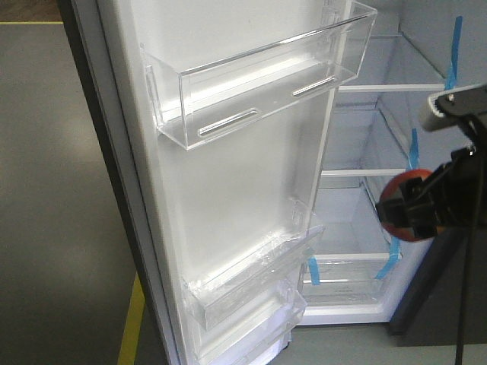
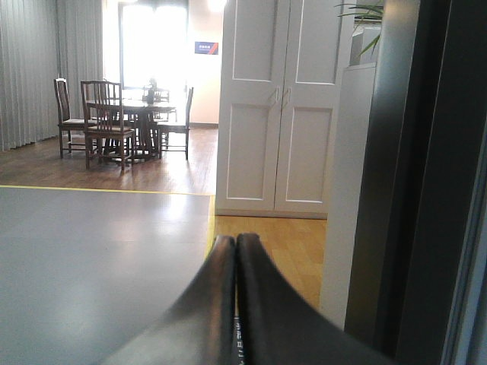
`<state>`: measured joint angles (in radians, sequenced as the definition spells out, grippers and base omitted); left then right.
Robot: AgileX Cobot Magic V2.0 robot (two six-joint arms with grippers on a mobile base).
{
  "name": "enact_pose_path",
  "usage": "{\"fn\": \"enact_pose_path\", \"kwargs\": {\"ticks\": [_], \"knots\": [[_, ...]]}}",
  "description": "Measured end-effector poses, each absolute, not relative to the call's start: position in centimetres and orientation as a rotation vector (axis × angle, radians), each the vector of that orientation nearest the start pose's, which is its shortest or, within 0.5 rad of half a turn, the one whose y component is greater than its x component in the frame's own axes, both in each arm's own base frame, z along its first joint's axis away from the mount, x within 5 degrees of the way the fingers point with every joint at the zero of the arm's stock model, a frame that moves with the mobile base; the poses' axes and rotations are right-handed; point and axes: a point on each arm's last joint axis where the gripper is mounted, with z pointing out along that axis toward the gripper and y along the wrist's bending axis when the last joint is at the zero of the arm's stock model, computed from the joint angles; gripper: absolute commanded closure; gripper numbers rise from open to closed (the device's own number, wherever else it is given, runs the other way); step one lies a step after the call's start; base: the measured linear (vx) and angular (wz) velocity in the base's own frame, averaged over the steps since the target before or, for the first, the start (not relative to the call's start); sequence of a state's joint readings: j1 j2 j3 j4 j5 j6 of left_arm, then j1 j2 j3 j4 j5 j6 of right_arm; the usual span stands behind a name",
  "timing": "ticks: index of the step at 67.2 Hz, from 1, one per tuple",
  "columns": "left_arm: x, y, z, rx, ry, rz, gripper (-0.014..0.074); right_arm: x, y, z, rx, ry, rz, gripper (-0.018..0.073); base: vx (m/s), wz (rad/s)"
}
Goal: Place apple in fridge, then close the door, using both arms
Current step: 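Raise the right gripper with the apple over the top door bin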
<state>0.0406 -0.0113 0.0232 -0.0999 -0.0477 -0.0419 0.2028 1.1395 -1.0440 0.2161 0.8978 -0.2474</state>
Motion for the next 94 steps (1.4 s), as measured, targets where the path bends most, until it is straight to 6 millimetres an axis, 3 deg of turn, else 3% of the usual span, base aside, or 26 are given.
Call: {"fn": "enact_pose_path", "kwargs": {"ticks": [27, 44, 66, 94], "knots": [[5.6, 0.3, 21.0, -0.136, 1.442, -0.079, 0.0603, 21.3, 7.7, 45.8, -0.582, 1.995, 0.428, 0.0426, 0.00, 0.00], [5.6, 0.3, 21.0, -0.136, 1.442, -0.079, 0.0603, 23.6, 9.3, 49.6, -0.651, 1.873, 0.548, 0.0421, 0.00, 0.00], [5.6, 0.3, 21.0, -0.136, 1.442, -0.079, 0.0603, 28.4, 11.1, 50.5, -0.684, 1.805, 0.670, 0.0415, 0.00, 0.00], [5.6, 0.3, 21.0, -0.136, 1.442, -0.079, 0.0603, 34.4, 11.8, 47.2, -0.641, 1.798, 0.613, 0.0403, 0.00, 0.00]]}}
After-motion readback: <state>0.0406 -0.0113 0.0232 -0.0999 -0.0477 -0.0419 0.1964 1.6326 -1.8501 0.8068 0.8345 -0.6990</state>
